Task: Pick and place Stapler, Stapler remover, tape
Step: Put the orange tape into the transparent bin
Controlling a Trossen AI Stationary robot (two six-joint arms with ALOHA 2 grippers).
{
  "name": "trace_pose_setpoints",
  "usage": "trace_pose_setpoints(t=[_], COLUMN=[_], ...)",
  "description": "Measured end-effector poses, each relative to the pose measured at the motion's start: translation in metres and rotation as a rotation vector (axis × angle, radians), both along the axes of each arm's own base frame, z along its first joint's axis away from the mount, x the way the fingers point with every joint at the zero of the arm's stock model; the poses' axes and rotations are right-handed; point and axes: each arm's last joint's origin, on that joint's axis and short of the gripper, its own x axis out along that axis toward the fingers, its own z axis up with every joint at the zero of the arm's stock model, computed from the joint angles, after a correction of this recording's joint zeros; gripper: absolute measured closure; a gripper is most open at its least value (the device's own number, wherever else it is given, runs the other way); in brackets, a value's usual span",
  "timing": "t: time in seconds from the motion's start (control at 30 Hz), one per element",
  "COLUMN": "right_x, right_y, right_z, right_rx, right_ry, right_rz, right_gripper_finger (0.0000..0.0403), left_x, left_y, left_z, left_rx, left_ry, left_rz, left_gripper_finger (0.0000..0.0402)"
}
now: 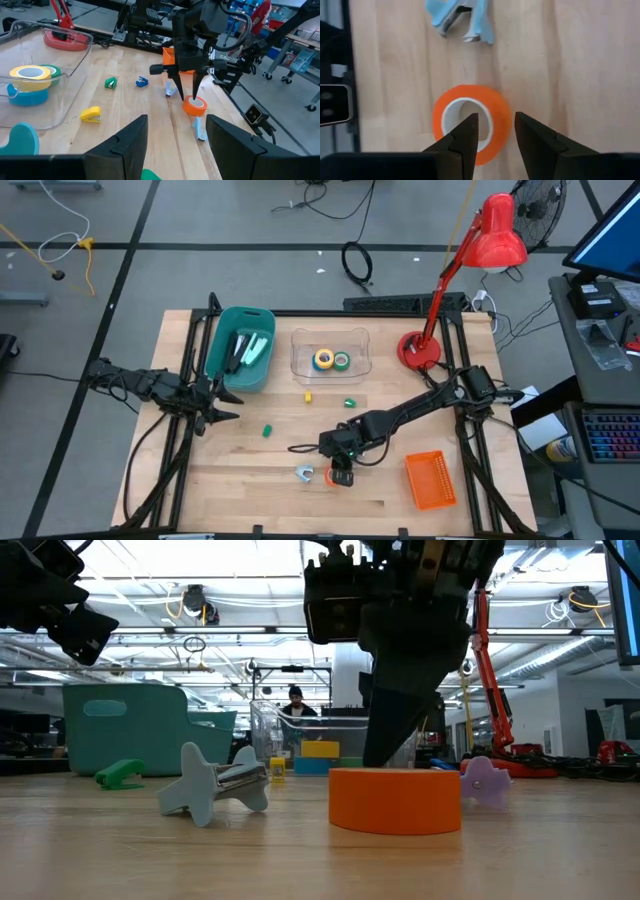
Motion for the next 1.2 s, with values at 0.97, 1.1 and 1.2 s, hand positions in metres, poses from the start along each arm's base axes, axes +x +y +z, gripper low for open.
trace_pose_setpoints(t=[0.97, 1.1, 1.2], right_x=[0.002, 0.004, 0.005], right_y=[0.011, 0.008, 0.004], right_z=[-0.038, -0.036, -0.029], right_rx=[0.012, 0.036, 0.06], right_ry=[0.121, 0.115, 0.102], right_rz=[-0.037, -0.072, -0.11], right_gripper_finger=[0.0299, 0.0341, 0.0369], left_x=[0.0, 0.0, 0.0], left_y=[0.0, 0.0, 0.0], left_z=[-0.002, -0.002, -0.002], left_rx=[0.0, 0.001, 0.0], left_ry=[0.024, 0.025, 0.025], left_rz=[0.001, 0.001, 0.001], left_gripper_finger=[0.0197, 0.0197, 0.0197])
